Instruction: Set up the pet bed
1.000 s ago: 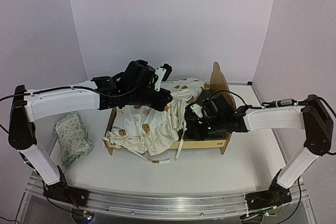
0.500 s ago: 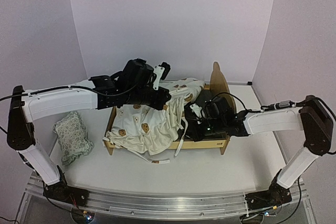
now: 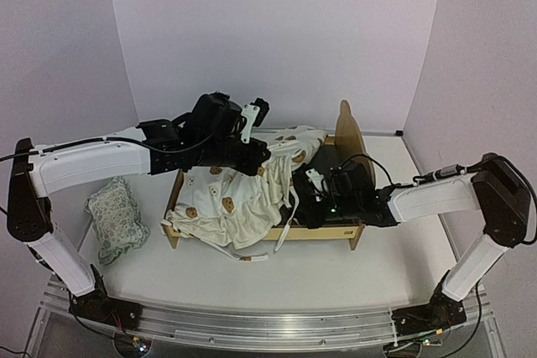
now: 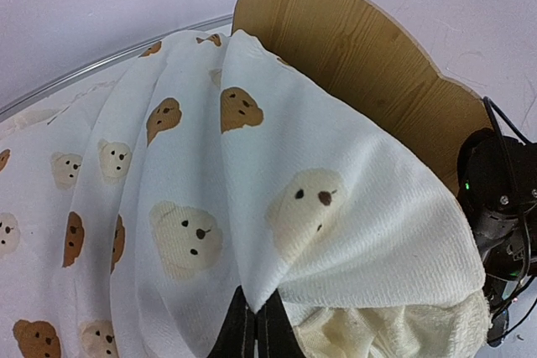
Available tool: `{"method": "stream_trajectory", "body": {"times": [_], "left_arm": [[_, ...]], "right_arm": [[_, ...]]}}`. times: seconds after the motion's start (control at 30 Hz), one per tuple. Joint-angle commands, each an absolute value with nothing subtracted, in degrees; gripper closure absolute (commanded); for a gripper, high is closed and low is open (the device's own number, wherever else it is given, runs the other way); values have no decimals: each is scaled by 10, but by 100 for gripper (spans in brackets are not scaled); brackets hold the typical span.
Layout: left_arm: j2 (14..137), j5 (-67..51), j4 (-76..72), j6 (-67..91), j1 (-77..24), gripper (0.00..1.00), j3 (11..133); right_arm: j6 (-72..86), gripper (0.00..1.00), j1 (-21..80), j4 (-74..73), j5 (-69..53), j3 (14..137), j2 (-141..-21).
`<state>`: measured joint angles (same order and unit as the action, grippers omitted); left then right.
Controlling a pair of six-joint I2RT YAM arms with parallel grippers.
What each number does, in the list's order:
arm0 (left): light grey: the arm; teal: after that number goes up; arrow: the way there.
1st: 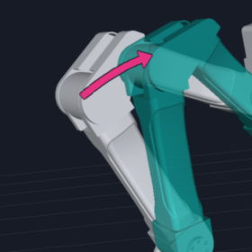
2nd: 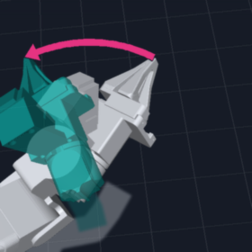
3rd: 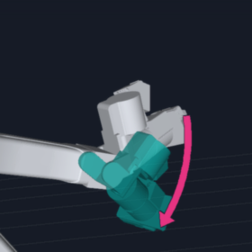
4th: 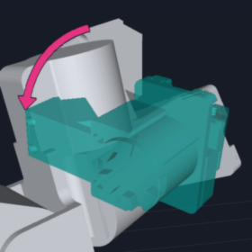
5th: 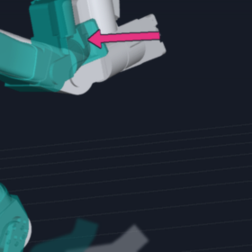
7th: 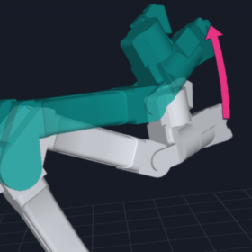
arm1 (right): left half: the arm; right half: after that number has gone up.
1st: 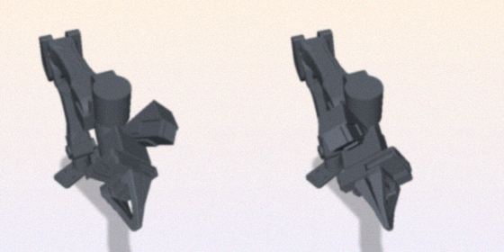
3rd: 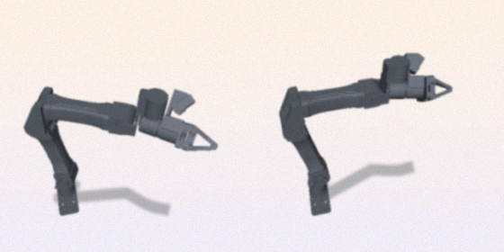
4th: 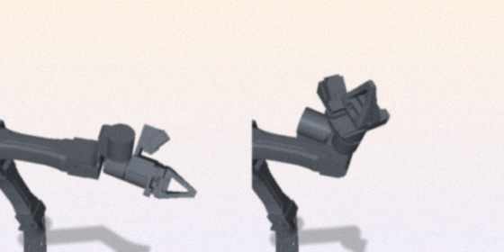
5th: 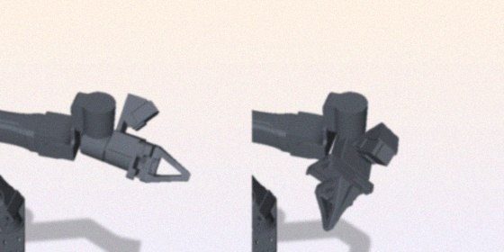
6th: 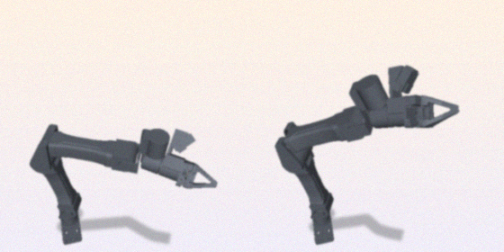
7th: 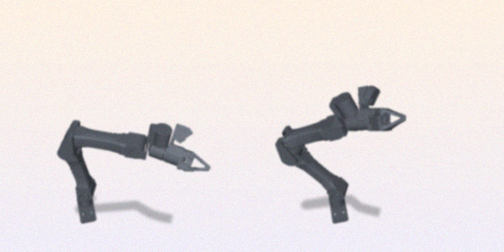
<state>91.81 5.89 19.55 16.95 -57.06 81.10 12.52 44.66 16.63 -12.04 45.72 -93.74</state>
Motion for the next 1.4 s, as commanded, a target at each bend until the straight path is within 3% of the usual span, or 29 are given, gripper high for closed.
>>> {"method": "stream_trajectory", "body": {"times": [0.0,0.33,0.4,0.5,0.67,0.9,1.37], "left_arm": [[895,46,192,172,-570,100,813],[918,22,187,172,-571,100,823],[926,13,188,171,-571,100,827],[937,2,189,170,-572,100,832],[954,-20,187,170,-573,100,836],[958,-20,190,169,-574,100,830],[978,-21,185,182,-574,100,836]], "right_arm": [[78,100,446,170,-102,425,-889],[65,100,446,136,-71,383,-835],[70,96,446,112,-65,384,-822],[75,81,446,88,-59,379,-797],[82,77,446,69,-56,373,-761],[96,64,446,21,-62,386,-729],[159,65,454,-53,-157,287,-585]]}}
